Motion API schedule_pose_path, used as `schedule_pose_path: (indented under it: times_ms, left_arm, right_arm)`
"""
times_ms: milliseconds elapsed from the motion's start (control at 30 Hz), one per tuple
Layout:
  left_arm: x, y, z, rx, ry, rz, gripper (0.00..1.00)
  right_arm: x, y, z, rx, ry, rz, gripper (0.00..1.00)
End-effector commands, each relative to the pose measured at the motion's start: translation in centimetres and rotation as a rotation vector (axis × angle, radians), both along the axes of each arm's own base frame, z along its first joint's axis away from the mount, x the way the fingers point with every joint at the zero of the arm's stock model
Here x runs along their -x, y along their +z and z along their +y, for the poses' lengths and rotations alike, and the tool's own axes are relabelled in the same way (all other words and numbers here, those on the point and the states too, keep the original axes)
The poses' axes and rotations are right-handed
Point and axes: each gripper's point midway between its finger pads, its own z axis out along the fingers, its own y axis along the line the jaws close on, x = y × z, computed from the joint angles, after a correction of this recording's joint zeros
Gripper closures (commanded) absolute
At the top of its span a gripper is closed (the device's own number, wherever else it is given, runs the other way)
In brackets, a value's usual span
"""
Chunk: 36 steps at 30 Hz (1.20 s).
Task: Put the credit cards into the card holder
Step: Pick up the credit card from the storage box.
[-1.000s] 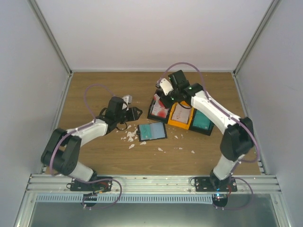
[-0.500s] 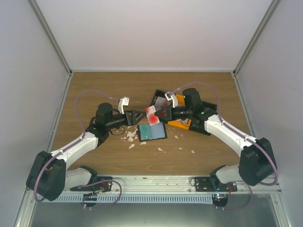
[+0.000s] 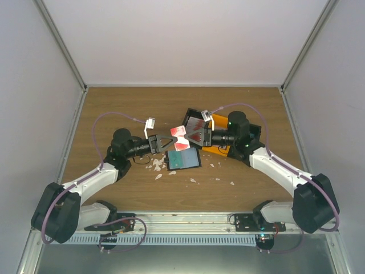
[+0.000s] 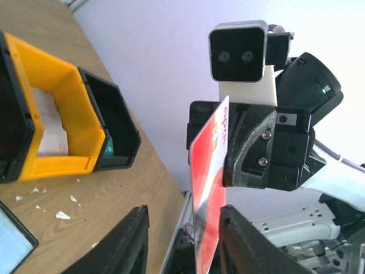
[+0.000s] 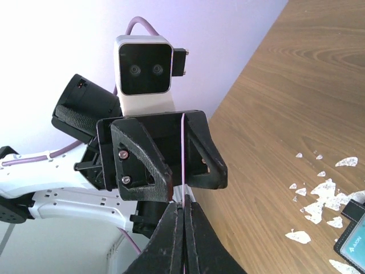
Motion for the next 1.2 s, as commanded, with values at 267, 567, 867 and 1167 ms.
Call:
schedule_pose_path:
  times_ms: [267, 567, 867, 1167]
  left_arm:
    - [0.8, 1.1, -0.4, 0.025, -0.045, -0.084, 0.97]
    - [-0.4, -2.7, 0.8, -0.119, 0.078, -0.037, 1.00]
    - [-0.5, -7.1, 4.3, -0.314, 0.265, 0.031, 1.00]
    - [1.2, -8.7, 4.6, -0.318, 0.239, 0.082, 1.00]
  right_arm:
    - [0.4, 0.1, 0.1, -0.042, 0.027, -0.021, 0.98]
    - [-1.7, -4.6, -2.5, 0.216, -0.175, -0.080, 0.52]
    - [-2.9, -11.3, -10.0, 0.637, -0.530, -0.084, 0.34]
    - [-1.5, -15.7, -11.4, 0.820, -0.635, 0.026, 0.29]
